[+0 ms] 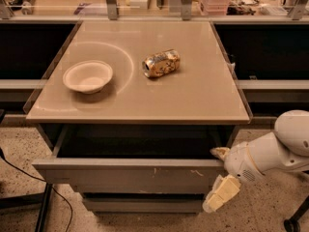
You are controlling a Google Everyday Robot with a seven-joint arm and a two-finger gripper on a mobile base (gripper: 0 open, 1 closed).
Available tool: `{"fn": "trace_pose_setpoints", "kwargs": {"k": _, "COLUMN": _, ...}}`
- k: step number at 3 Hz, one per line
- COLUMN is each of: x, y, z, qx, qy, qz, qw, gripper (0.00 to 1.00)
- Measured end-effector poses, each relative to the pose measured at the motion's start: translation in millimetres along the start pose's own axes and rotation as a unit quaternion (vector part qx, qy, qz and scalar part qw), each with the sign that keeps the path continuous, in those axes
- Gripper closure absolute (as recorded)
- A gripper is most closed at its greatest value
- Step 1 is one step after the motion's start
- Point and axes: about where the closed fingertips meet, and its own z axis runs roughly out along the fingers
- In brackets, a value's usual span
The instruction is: Open top drawer
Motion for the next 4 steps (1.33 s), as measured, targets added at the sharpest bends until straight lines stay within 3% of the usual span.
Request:
{"fn": "trace_pose_setpoints", "kwargs": {"k": 1, "x": -0.1, "y": 0.0, "z": 0.0, "qx": 0.0, "qy": 0.0, "qz": 0.0, "qw": 1.0, "gripper": 0.0}}
{"fn": "trace_pose_setpoints", "kwargs": {"k": 2, "x": 4.3, "y": 14.9, "z": 7.4, "qx": -0.011, "qy": 0.033, "qz": 0.0, "qw": 0.9994, "gripper": 0.0}}
{"fn": "trace_pose_setpoints", "kwargs": {"k": 3, "x": 10.2, "y": 37.2, "z": 16.5, "qx": -0.011, "qy": 0.099, "qz": -0.002, "qw": 0.995, "gripper": 0.0}}
{"fn": "trace_pose_setpoints", "kwargs": {"k": 4, "x": 15.6, "y": 63.0, "z": 21.6, "qx": 0.0, "qy": 0.164, "qz": -0.002, "qw": 0.9864, "gripper": 0.0}}
